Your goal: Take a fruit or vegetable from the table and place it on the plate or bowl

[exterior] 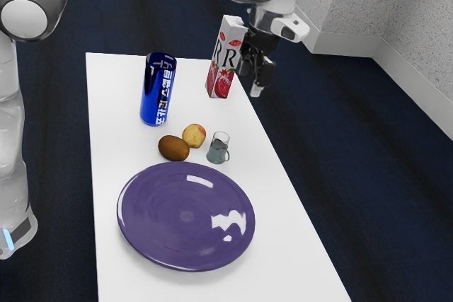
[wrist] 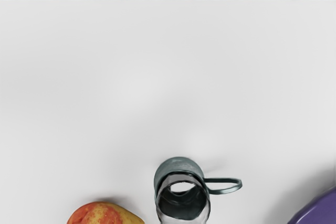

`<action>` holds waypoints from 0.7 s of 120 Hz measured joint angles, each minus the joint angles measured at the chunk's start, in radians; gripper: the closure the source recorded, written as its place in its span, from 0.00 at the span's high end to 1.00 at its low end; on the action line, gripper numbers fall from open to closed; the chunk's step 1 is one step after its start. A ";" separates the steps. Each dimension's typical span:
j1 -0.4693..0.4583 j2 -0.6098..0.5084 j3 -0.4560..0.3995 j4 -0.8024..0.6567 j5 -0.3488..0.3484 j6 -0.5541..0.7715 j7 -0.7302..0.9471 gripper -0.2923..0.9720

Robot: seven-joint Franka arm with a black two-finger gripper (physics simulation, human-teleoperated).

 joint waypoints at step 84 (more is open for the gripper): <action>0.160 -0.448 -0.192 -0.235 0.060 -0.253 0.169 0.75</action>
